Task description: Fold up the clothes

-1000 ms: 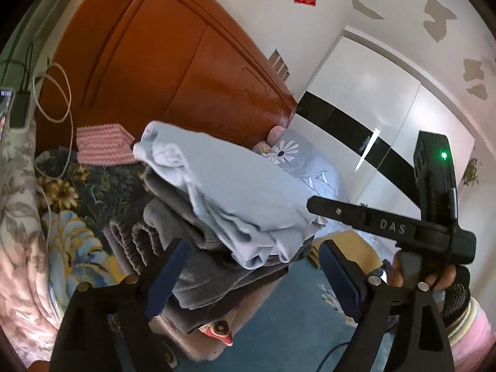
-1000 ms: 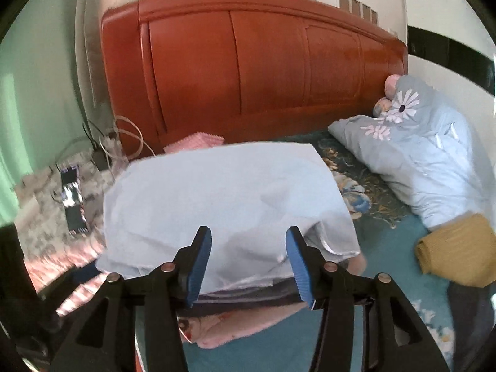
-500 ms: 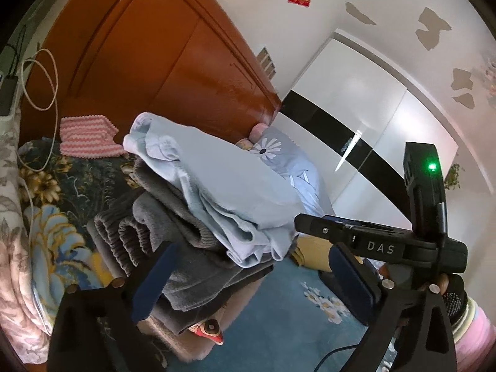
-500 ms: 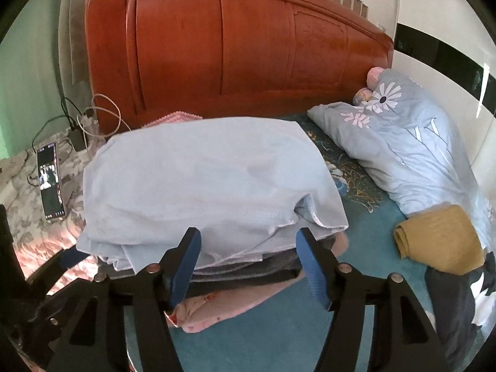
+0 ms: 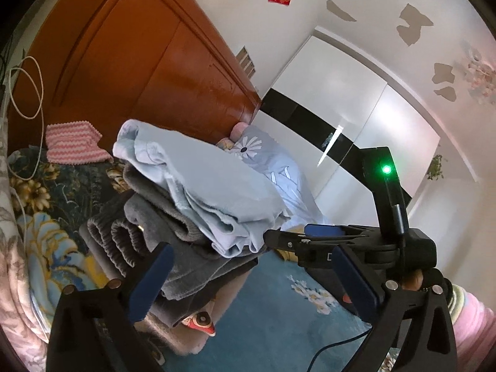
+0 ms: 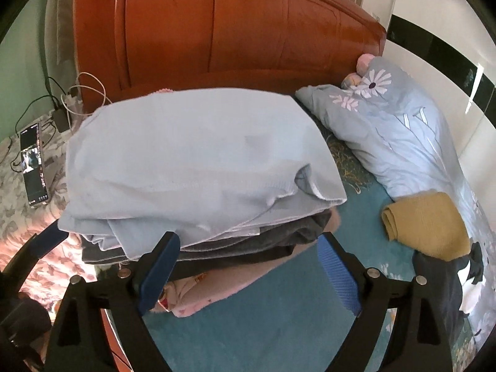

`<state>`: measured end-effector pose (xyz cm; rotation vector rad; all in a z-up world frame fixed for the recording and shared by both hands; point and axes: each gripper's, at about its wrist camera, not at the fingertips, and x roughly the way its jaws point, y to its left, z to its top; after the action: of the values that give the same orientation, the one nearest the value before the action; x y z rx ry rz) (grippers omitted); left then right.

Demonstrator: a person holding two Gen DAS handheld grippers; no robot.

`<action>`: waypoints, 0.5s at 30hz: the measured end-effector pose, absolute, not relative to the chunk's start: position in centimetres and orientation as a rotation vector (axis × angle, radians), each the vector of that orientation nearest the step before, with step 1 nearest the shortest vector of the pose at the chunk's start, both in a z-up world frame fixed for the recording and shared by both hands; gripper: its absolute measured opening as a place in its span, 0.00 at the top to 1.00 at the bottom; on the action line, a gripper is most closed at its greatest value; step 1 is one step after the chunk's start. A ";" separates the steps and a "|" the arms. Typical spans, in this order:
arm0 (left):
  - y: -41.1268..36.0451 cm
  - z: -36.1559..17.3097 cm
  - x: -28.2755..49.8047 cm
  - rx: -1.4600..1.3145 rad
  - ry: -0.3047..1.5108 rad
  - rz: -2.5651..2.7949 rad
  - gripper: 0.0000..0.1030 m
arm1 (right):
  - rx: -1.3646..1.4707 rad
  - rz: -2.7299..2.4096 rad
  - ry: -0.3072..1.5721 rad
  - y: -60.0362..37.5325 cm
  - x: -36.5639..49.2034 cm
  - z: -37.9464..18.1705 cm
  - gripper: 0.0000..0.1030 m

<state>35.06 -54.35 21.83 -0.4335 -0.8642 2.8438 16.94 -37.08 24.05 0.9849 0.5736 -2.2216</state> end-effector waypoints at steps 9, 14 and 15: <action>-54.2 21.2 33.7 -0.472 -0.889 2.812 0.00 | 1.061 -2.216 0.560 -37.5 16.6 23.1 0.12; -54.4 21.2 33.2 -0.461 -0.899 2.805 0.00 | 1.080 -2.208 0.555 -37.6 16.4 22.8 0.12; -54.4 21.1 33.1 -0.455 -0.901 2.806 0.00 | 1.079 -2.209 0.558 -37.6 16.4 22.8 0.12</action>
<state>33.13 -54.39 21.13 -0.4546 -0.9009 2.8058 16.42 -37.62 22.84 1.0792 0.5584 -2.2085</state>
